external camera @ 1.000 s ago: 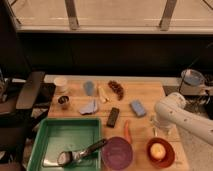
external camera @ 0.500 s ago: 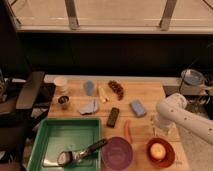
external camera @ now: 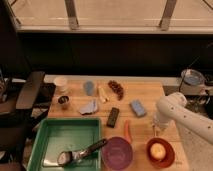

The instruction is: Place fork in purple bowl

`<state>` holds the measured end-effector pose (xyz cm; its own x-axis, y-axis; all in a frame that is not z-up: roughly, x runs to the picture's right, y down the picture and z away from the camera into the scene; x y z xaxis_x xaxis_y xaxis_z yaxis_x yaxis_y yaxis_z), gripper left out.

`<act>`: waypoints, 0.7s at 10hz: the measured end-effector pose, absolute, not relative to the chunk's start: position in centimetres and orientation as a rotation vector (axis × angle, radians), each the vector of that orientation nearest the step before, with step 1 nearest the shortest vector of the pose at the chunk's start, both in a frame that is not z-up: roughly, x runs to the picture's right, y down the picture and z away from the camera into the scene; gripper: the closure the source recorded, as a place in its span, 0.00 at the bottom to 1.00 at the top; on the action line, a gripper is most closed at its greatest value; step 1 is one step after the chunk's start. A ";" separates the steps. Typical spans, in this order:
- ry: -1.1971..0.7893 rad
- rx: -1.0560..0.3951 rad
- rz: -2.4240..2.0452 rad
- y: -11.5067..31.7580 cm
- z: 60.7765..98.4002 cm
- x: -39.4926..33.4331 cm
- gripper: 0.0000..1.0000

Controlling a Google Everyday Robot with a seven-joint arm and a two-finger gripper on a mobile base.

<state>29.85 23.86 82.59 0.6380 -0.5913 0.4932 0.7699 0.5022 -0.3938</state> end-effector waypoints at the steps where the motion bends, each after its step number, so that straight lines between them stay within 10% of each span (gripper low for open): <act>1: -0.317 -0.629 -0.834 23.9 82.5 29.9 0.84; 7: -0.322 -0.622 -0.802 24.2 82.7 29.0 1.00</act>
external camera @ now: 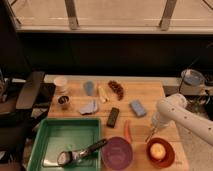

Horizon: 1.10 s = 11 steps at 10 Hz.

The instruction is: Place fork in purple bowl

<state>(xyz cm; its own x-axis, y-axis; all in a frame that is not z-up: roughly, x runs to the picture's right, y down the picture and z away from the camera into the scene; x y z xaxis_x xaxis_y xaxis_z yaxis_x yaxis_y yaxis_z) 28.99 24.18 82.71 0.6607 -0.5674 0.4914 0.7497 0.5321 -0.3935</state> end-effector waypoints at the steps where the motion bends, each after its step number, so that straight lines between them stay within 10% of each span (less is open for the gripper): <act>1: -0.322 -0.619 -0.798 24.2 82.6 29.1 1.00; 11: -0.077 -0.488 -0.682 9.0 76.9 26.9 1.00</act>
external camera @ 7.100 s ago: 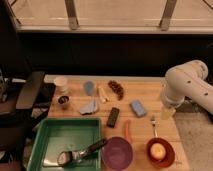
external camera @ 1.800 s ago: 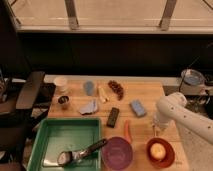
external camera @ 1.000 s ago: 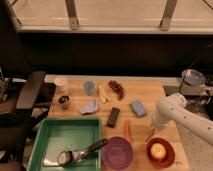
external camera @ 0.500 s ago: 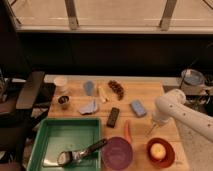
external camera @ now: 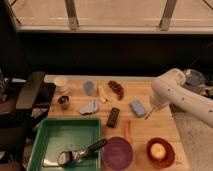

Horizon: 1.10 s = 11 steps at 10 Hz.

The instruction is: Place fork in purple bowl

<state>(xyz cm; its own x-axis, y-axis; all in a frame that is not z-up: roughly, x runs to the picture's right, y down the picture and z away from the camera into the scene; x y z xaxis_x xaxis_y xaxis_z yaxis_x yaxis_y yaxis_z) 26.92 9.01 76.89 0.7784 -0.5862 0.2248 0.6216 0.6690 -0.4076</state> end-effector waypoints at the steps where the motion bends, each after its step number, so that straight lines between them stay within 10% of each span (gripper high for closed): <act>1: -0.087 -0.462 -0.664 7.8 76.4 25.2 1.00; 11: -0.162 -0.407 -0.615 5.4 73.9 20.7 1.00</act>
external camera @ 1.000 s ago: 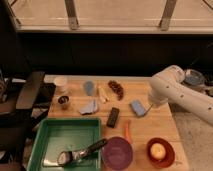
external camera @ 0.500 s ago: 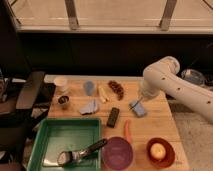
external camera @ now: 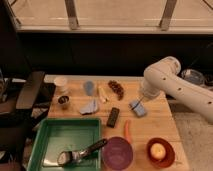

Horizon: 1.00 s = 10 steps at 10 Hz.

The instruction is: Place fork in purple bowl

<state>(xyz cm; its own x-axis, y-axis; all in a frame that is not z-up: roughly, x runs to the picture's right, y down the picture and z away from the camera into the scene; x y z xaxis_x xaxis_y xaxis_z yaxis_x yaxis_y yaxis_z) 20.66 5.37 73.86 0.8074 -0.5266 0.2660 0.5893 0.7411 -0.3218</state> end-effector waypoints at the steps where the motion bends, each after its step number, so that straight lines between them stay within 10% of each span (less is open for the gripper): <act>1: -0.164 -0.403 -0.620 5.4 73.8 20.5 1.00; 10: -0.388 -0.314 -0.866 15.2 65.1 13.4 1.00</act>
<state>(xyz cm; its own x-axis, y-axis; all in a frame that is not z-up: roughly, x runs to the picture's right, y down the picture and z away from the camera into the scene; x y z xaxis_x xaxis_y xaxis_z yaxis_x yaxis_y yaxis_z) 13.40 15.18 65.13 0.5859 -0.6731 0.4512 0.7849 0.6098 -0.1096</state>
